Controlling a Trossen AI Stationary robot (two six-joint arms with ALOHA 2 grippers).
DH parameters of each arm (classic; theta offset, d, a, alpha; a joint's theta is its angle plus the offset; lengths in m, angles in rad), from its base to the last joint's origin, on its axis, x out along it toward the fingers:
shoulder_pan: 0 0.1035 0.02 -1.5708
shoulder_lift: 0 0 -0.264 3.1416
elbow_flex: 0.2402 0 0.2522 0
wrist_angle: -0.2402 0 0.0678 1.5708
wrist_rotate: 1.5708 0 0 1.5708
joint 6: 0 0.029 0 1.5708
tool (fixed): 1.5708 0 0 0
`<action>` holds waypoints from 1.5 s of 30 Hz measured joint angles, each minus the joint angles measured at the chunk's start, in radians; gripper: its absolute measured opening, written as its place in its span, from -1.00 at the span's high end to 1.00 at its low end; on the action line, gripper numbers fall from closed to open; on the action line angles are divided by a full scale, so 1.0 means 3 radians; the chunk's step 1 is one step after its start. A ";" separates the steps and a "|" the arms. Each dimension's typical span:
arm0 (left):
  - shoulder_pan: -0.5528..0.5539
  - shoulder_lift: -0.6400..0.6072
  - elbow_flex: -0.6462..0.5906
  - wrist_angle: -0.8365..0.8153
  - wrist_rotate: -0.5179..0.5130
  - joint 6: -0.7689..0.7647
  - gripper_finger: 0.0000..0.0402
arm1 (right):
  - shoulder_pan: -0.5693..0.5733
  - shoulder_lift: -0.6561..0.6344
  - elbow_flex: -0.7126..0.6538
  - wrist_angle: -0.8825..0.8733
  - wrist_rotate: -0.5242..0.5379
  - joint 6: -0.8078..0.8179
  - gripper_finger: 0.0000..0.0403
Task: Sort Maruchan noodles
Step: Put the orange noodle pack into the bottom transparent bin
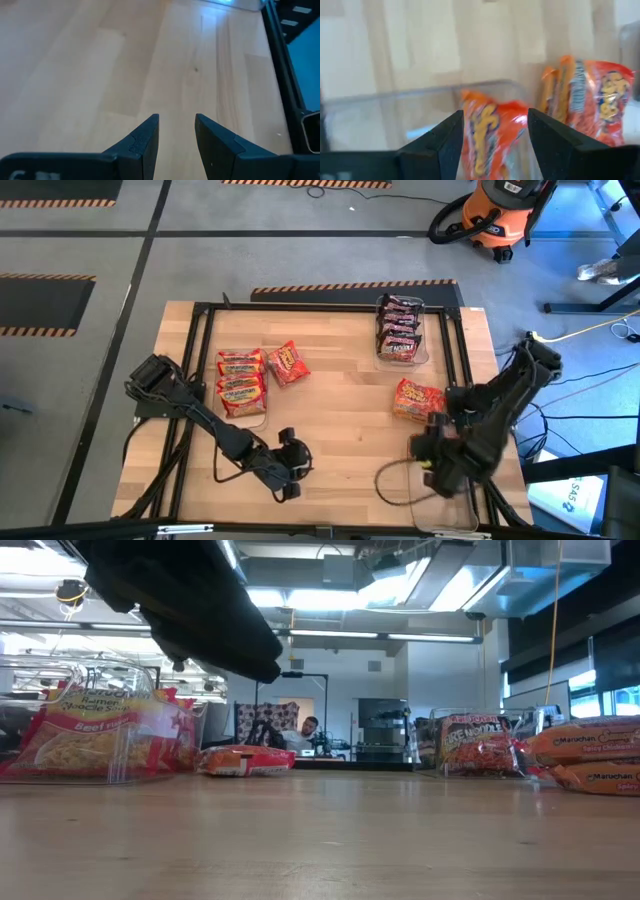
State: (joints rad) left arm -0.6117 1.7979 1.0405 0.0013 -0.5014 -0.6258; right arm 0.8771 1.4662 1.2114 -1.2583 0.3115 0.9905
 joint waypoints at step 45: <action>-0.0301 -0.0001 -0.0003 -0.0309 -0.0384 -0.0089 0.40 | -0.2337 -0.0027 -0.1159 0.2830 -0.1279 -0.1238 0.02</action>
State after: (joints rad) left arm -0.7021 1.7977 1.0397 -0.0914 -0.6167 -0.6525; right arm 0.1761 1.4582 0.8638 -0.4094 -0.0722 0.6189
